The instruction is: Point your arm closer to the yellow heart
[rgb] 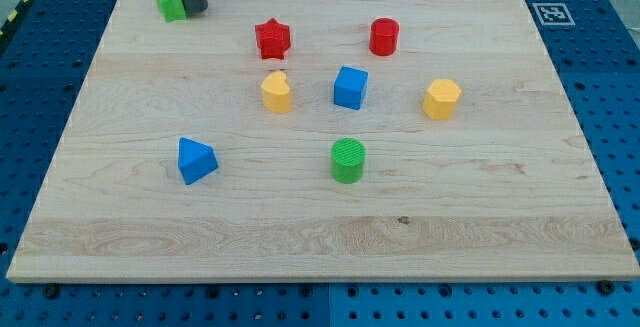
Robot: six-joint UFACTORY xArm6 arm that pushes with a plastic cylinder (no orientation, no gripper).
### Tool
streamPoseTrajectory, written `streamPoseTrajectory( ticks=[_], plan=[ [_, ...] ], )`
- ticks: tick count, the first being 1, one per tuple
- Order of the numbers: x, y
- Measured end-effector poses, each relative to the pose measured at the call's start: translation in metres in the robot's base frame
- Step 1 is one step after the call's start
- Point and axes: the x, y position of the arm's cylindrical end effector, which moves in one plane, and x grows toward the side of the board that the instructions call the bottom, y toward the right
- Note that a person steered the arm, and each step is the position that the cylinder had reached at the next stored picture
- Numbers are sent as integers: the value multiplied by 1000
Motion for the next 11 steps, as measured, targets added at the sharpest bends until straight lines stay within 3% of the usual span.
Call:
streamPoseTrajectory(
  ticks=[3,4,6,8,10,11],
  plan=[
    [0,-10],
    [-11,45],
    [40,76],
    [44,75],
    [128,31],
    [177,47]
  ],
)
